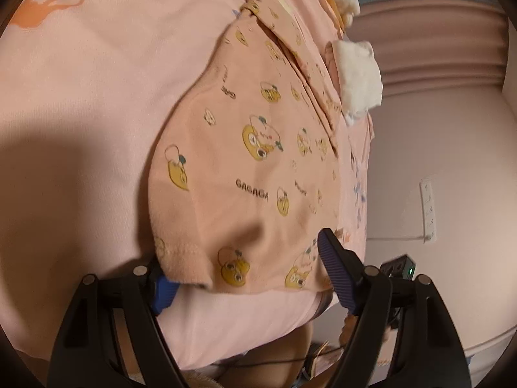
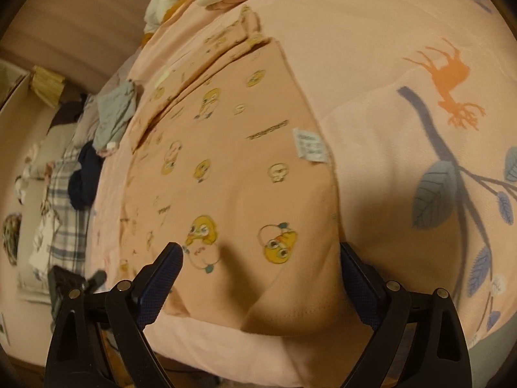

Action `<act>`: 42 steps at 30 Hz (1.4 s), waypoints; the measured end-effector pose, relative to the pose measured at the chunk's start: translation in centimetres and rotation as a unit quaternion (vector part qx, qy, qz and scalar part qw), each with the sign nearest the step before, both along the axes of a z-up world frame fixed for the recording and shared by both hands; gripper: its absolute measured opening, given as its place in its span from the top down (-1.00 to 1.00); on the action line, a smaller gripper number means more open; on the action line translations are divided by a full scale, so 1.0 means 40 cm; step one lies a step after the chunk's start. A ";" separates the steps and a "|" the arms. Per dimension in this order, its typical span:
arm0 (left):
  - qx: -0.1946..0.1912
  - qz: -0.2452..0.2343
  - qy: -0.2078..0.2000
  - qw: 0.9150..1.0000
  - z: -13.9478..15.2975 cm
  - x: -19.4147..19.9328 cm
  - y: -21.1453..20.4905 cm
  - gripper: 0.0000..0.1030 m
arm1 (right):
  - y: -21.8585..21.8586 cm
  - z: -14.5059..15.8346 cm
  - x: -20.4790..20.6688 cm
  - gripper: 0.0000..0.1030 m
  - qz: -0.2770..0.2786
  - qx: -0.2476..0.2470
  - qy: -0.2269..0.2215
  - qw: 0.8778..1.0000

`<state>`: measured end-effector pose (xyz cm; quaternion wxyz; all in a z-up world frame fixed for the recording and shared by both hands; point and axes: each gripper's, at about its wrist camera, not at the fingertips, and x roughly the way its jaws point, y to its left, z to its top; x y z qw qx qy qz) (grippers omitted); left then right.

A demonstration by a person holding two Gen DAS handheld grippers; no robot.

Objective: Fold small clothes
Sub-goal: 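Grasp the shirt hem with both tools and lift it toward the collar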

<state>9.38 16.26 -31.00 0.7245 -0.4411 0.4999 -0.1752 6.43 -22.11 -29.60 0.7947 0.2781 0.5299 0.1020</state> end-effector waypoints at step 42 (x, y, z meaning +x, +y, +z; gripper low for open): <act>-0.061 0.065 -0.047 0.995 -0.047 0.010 -0.052 0.17 | 0.039 -0.024 0.021 -0.38 -0.066 0.049 -0.030 0.996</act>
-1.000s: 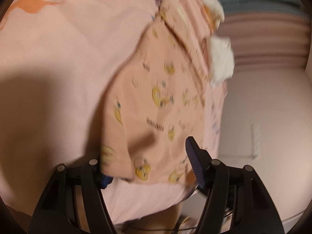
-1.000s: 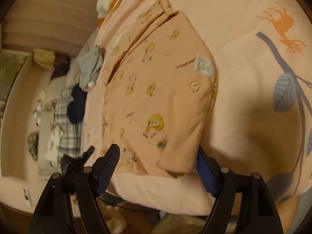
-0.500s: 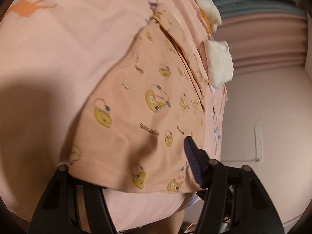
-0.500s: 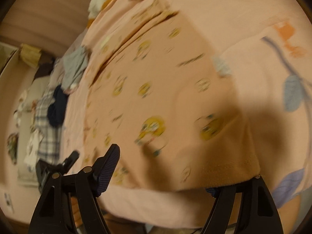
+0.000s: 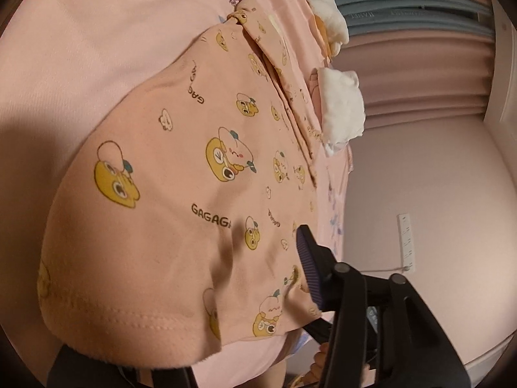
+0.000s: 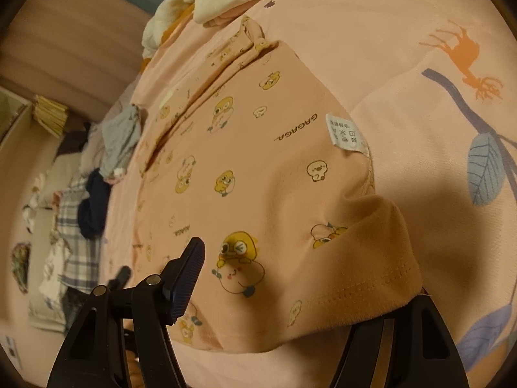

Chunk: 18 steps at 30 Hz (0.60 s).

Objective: Fold small clothes
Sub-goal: 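Grasp the shirt hem with both tools and lift it toward the collar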

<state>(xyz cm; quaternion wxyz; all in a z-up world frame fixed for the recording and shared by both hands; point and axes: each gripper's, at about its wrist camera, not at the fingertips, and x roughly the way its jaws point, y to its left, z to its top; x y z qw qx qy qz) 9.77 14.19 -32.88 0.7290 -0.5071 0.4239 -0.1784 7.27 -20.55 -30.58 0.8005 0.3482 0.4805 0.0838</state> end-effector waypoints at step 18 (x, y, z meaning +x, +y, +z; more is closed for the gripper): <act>0.176 -0.005 0.003 0.984 0.001 0.015 -0.061 0.88 | 0.001 -0.013 0.004 0.94 -0.014 -0.097 -0.029 0.995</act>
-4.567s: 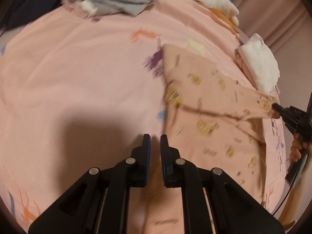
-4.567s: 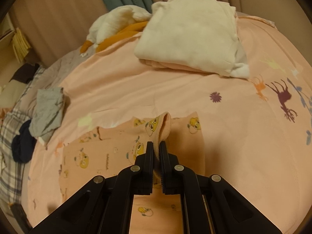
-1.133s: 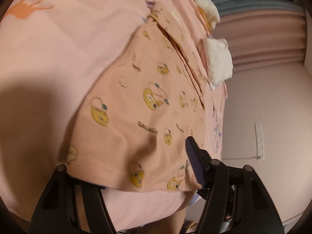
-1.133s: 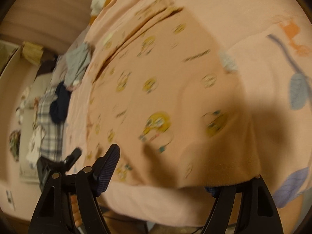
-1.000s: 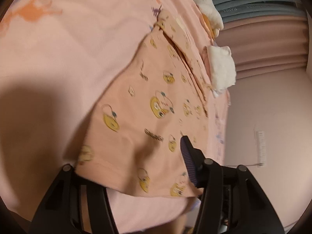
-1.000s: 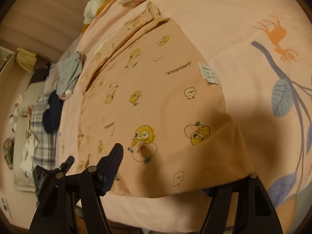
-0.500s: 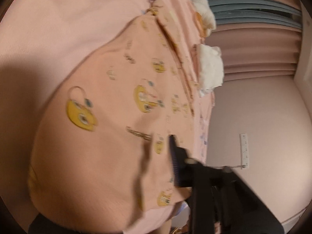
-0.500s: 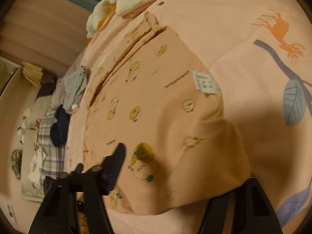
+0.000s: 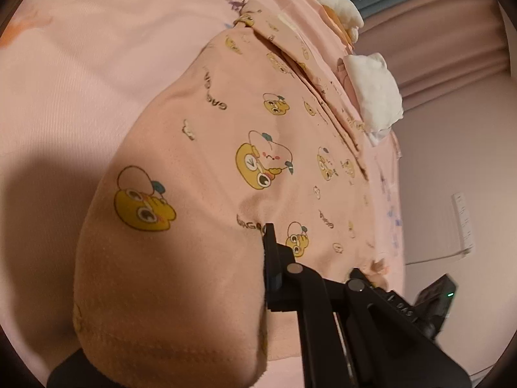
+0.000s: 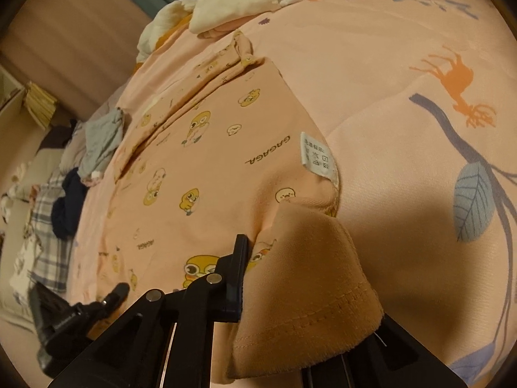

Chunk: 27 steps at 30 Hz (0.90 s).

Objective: Fold small clothes
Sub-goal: 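Grasp the shirt hem with both tools and lift it toward the collar, then lay the held hem over the collar with both tools and open them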

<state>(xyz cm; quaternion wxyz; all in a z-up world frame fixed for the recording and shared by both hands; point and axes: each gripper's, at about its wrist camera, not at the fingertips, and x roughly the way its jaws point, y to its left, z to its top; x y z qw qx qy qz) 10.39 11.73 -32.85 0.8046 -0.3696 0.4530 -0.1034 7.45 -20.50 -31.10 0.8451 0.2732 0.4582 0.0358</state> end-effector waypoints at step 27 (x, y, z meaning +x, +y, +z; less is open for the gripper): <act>0.107 -0.010 -0.027 0.994 0.010 0.018 -0.056 0.87 | 0.056 0.017 0.006 0.96 0.020 -0.104 -0.026 0.994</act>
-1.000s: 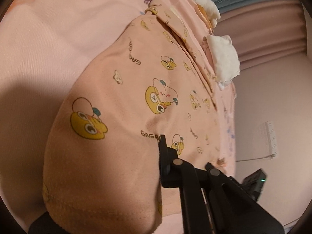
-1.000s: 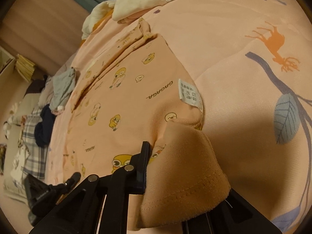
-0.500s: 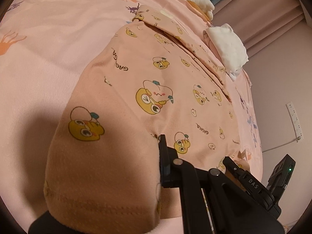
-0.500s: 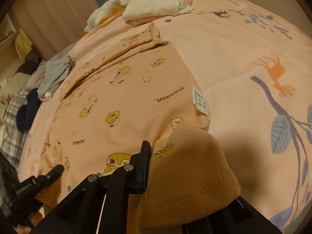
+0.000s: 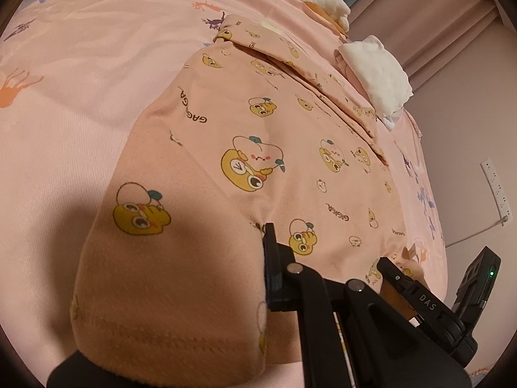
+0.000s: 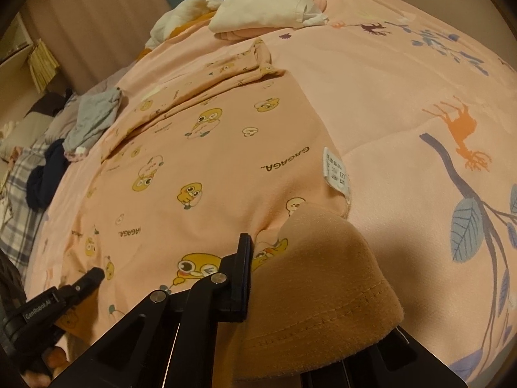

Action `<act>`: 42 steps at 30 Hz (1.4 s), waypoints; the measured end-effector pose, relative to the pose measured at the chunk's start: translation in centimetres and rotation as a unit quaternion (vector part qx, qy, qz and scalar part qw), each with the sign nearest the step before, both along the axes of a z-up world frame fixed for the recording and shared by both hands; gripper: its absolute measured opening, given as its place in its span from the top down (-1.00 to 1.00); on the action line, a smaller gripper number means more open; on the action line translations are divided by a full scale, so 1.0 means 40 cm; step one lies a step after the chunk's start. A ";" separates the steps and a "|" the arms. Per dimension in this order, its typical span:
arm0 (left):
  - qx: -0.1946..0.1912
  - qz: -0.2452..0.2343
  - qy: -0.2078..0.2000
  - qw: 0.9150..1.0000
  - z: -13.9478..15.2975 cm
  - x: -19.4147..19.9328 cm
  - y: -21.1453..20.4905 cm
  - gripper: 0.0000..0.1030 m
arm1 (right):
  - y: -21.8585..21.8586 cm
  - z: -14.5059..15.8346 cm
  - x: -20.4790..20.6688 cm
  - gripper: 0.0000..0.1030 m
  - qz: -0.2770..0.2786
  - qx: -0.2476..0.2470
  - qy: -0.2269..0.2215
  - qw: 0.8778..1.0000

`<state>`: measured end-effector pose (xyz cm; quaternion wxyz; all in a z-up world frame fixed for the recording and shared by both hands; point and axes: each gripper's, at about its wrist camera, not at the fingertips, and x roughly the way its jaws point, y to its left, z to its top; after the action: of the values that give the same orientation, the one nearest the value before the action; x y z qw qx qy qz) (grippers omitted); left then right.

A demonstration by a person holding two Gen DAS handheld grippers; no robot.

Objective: Fold small clothes
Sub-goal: 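Lay the held hem over the collar with both tools and open them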

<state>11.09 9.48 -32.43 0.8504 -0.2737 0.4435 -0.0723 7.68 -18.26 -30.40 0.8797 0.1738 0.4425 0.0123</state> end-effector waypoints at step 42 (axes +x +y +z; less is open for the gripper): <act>0.051 0.009 -0.027 0.998 0.203 0.590 0.038 0.87 | -0.014 0.170 0.491 0.96 0.081 0.070 -0.013 0.994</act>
<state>34.69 10.98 -24.32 0.8755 -0.2317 0.4210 -0.0497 27.31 -18.84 -23.62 0.8671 0.1981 0.4419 0.1169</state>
